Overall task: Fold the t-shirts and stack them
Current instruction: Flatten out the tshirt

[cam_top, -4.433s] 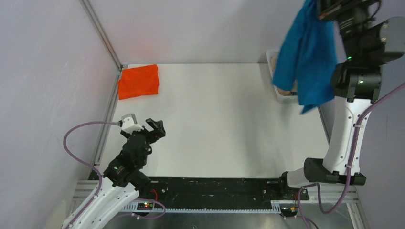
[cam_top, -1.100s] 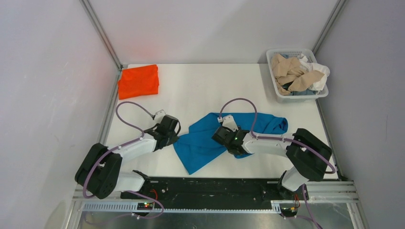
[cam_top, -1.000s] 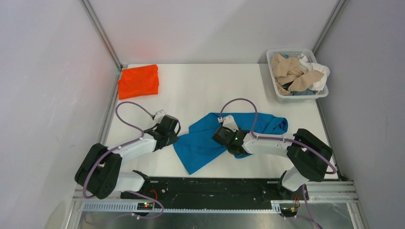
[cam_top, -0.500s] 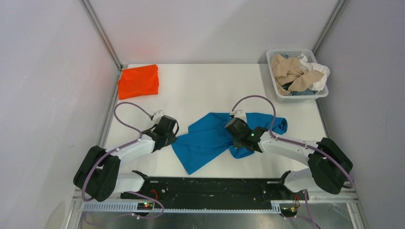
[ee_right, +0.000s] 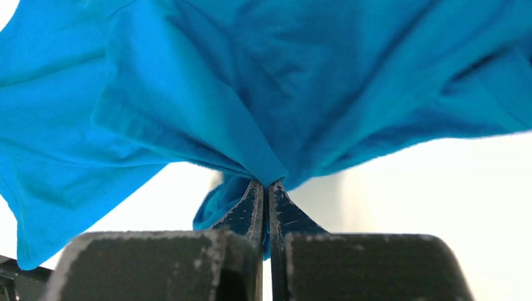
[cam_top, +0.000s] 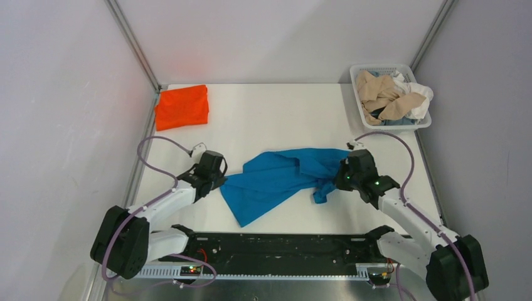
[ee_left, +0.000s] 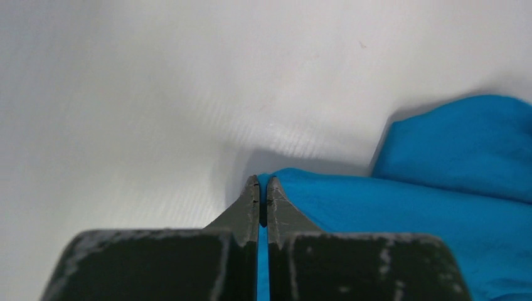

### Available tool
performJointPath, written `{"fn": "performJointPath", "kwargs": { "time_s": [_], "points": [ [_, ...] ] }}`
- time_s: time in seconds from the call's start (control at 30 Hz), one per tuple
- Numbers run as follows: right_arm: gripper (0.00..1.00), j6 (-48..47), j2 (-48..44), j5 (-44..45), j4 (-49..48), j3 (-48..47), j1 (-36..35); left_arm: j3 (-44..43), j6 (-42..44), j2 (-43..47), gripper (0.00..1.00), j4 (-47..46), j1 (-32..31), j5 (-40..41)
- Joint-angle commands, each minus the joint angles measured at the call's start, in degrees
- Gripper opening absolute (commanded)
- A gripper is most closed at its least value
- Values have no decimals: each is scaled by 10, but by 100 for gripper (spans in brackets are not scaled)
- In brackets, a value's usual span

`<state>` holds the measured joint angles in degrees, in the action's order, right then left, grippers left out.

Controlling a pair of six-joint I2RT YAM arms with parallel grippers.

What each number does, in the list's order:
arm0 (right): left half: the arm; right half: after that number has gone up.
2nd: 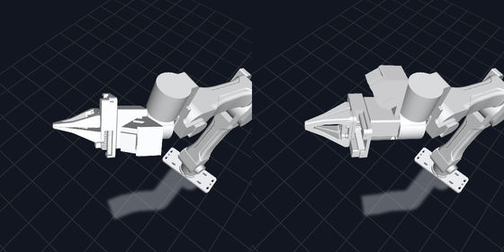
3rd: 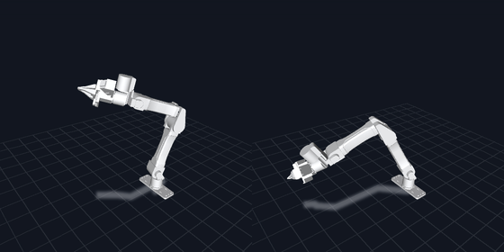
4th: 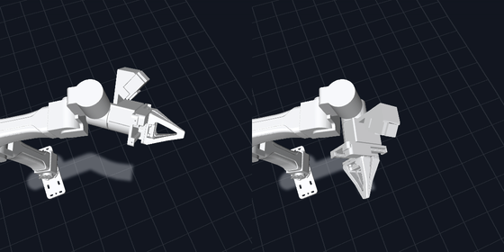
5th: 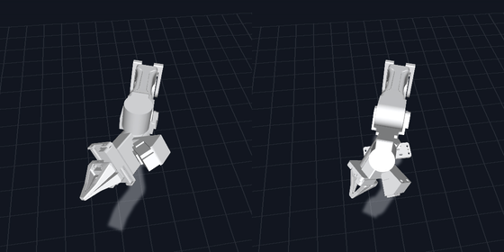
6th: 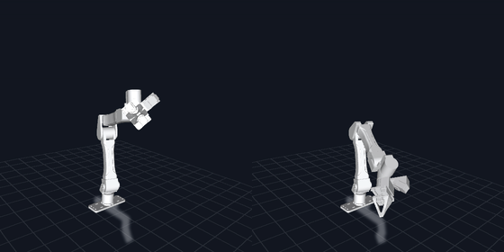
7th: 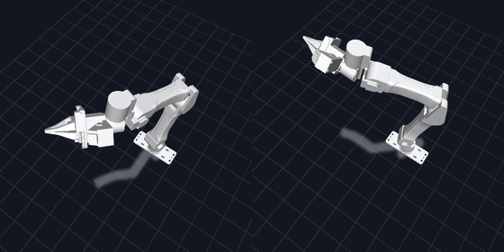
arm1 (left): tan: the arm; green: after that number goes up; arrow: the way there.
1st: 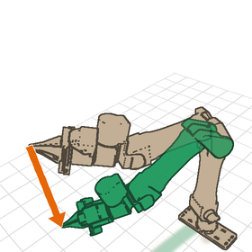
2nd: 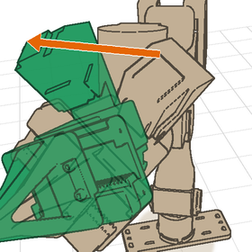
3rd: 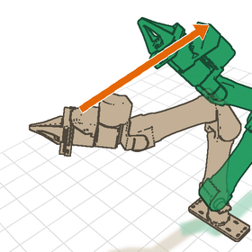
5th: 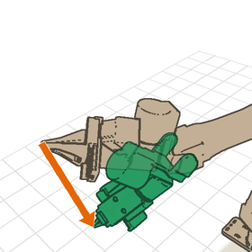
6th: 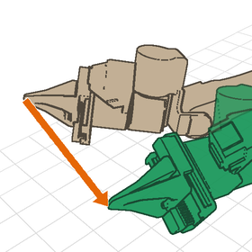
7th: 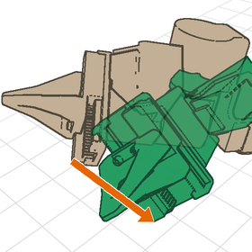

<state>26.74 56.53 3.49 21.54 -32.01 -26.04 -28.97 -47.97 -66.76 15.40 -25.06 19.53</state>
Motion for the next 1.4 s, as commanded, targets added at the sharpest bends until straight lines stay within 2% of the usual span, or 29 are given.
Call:
{"fn": "performJointPath", "kwargs": {
  "time_s": [0.0,0.2,0.3,0.37,0.53,0.7,0.77,0.87,0.93,0.97,1.1,1.23,1.37],
  "points": [
    [0,-7,-27,-120,-8,39,87,6,15,15,0,6,30,29],
    [0,39,-34,-46,38,48,187,7,22,28,0,21,88,30],
    [0,43,-40,-48,25,47,196,3,28,42,0,23,106,27],
    [0,11,-46,-83,-6,46,180,-8,35,46,0,22,109,20],
    [8,-34,-13,-115,-47,33,83,-31,46,38,0,22,110,-1],
    [11,21,48,34,29,4,-22,-48,55,25,0,22,110,-6],
    [18,40,63,77,63,-8,-54,-51,58,27,0,22,110,-8],
    [33,56,57,115,102,-27,-88,-54,61,31,0,23,110,-8],
    [47,57,37,144,129,-39,-107,-55,63,36,0,22,110,-11],
    [53,36,20,155,133,-42,-118,-55,64,39,0,22,110,-12],
    [67,-74,-16,145,85,-57,-157,-56,64,44,0,21,110,-14],
    [74,-195,17,166,36,-65,-184,-56,66,51,0,22,110,-14],
    [75,-276,85,199,38,-78,-189,-55,69,56,0,22,110,-10]
  ]
}}
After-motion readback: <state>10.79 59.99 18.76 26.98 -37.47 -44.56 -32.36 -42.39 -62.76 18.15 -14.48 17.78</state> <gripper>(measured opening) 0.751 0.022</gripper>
